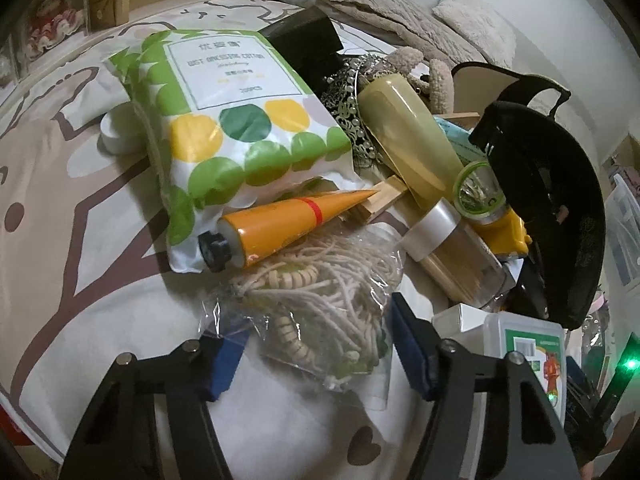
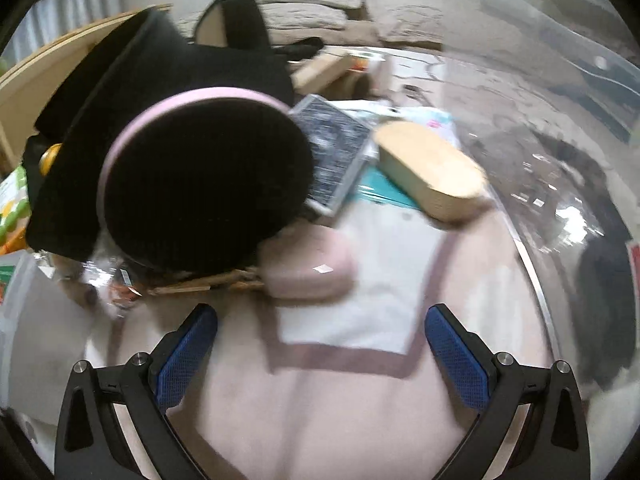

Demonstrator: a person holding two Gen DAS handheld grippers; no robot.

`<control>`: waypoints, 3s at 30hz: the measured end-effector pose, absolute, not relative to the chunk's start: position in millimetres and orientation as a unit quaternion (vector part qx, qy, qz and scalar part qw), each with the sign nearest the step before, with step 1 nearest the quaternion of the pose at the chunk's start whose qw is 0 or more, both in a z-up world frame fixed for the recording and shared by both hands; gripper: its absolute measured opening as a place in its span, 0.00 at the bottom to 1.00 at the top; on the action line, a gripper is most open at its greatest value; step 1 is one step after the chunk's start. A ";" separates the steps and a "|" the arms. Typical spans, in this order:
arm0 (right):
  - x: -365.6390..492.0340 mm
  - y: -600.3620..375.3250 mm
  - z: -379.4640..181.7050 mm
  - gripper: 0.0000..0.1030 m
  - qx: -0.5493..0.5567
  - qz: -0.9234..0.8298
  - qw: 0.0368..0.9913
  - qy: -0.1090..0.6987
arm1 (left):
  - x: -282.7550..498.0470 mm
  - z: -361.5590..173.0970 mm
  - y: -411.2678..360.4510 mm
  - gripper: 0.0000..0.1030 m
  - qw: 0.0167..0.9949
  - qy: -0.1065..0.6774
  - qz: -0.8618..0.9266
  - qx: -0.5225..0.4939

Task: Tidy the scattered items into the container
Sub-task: 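Close left gripper on bag of beige cords and lift it, then grasp pink-capped bottle with right gripper and lift it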

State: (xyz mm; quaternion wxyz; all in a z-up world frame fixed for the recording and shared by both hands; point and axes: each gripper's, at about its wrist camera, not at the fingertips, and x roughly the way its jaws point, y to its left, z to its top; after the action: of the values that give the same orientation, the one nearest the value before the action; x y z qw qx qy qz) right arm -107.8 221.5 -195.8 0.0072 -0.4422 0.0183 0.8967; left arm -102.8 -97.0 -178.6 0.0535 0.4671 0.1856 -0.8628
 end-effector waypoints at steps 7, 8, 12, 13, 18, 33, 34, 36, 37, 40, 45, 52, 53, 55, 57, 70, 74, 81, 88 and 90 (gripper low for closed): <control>-95.8 237.0 -190.8 1.00 -0.441 0.896 0.009 0.050 | -78.8 -169.7 -108.9 0.58 0.049 0.238 -0.859 0.451; -93.2 239.8 -189.9 1.00 -0.438 0.897 0.006 0.060 | -74.5 -168.2 -108.9 0.58 0.046 0.242 -0.860 0.447; -97.7 250.8 -185.1 1.00 -0.424 0.899 -0.001 0.107 | -64.9 -160.4 -101.7 0.55 0.033 0.236 -0.871 0.430; -99.8 254.8 -184.8 1.00 -0.422 0.899 0.000 0.117 | -73.6 -159.4 -96.4 0.54 0.029 0.234 -0.873 0.428; -112.9 253.6 -183.6 1.00 -0.415 0.900 -0.020 0.133 | -71.2 -151.8 -83.0 0.54 0.013 0.218 -0.887 0.407; -126.0 233.0 -186.8 1.00 -0.437 0.887 -0.119 0.093 | -55.8 -126.8 -63.9 0.54 -0.019 0.180 -0.915 0.361; -124.1 228.9 -186.2 1.00 -0.435 0.888 -0.122 0.082 | -55.1 -125.9 -64.8 0.54 -0.019 0.181 -0.915 0.360; -119.2 220.1 -184.8 1.00 -0.436 0.885 -0.145 0.075 | -53.1 -124.7 -68.5 0.54 -0.014 0.183 -0.916 0.358; -116.6 215.9 -184.9 1.00 -0.437 0.883 -0.155 0.074 | -51.7 -124.0 -70.4 0.54 -0.011 0.186 -0.916 0.355; -107.5 204.4 -186.7 1.00 -0.441 0.879 -0.172 0.060 | -48.2 -120.5 -77.8 0.54 -0.005 0.196 -0.917 0.348; -90.2 191.3 -184.8 1.00 -0.447 0.869 -0.207 0.049 | -44.2 -108.6 -71.8 0.54 -0.024 0.198 -0.920 0.338; -76.2 186.3 -178.8 1.00 -0.443 0.867 -0.228 0.028 | -43.1 -100.1 -24.1 0.54 -0.105 0.179 -0.915 0.346; -79.6 192.4 -178.8 1.00 -0.443 0.868 -0.222 0.040 | -43.7 -101.8 -15.1 0.54 -0.116 0.172 -0.913 0.350; -86.2 204.1 -178.4 1.00 -0.445 0.867 -0.213 0.065 | -44.9 -105.9 -1.2 0.54 -0.130 0.159 -0.911 0.358; -94.8 215.9 -178.3 1.00 -0.449 0.863 -0.212 0.095 | -46.4 -111.1 9.8 0.54 -0.138 0.146 -0.909 0.366; -138.5 204.3 -185.1 1.00 -0.457 0.855 -0.245 0.036 | -53.9 -125.4 4.2 0.66 -0.118 0.148 -0.906 0.378; -148.1 209.4 -188.1 1.00 -0.455 0.848 -0.265 0.063 | -55.5 -125.4 8.4 0.68 -0.116 0.135 -0.909 0.376; -120.7 206.1 -180.1 1.00 -0.465 0.824 -0.311 0.094 | -55.3 -127.3 18.2 0.71 -0.112 0.100 -0.918 0.366; -95.6 190.7 -177.8 1.00 -0.485 0.809 -0.327 0.052 | -56.5 -129.1 19.2 0.71 -0.114 0.088 -0.921 0.363; -87.6 187.9 -179.1 1.00 -0.489 0.805 -0.335 0.038 | -55.8 -129.9 20.5 0.71 -0.107 0.082 -0.922 0.363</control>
State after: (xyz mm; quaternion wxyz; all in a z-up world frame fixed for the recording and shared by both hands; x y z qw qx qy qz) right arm -87.6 187.9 -179.1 -0.3345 -0.4891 0.0379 0.8046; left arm -55.8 20.5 -129.9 -0.1074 0.3631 0.0820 -0.9219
